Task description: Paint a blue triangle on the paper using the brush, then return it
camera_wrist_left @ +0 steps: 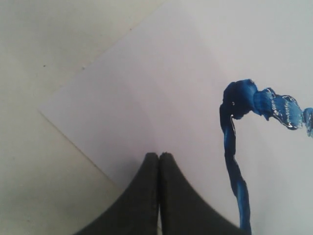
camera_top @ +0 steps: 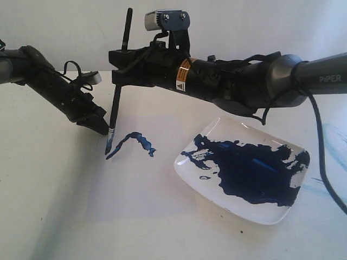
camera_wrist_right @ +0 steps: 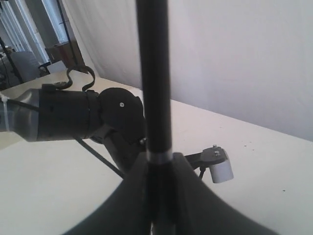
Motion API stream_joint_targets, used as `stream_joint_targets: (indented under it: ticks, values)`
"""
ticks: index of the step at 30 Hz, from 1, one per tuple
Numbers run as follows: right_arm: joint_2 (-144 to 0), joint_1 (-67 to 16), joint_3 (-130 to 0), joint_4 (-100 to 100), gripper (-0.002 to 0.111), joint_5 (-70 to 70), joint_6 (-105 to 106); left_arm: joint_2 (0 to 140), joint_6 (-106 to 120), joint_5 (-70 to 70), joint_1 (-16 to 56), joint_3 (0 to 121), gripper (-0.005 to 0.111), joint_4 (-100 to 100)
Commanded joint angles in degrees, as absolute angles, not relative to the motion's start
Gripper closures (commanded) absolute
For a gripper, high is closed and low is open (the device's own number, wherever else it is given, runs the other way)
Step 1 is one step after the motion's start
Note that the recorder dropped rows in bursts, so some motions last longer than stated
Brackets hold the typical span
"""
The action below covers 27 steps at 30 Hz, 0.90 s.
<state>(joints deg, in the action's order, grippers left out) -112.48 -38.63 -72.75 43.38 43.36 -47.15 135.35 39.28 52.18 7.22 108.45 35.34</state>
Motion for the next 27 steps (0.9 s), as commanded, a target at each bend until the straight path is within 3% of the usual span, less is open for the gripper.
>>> stream_joint_targets:
  ticks: [1,27]
  values:
    - [-113.31,-38.78,-72.64,40.95,0.108,43.33,-46.41,135.59,39.22,53.62,7.33,108.74,0.107,35.95]
    - [-114.21,-38.78,-72.64,40.53,0.108,37.12,-45.14,135.59,39.22,53.62,7.33,108.74,0.107,35.95]
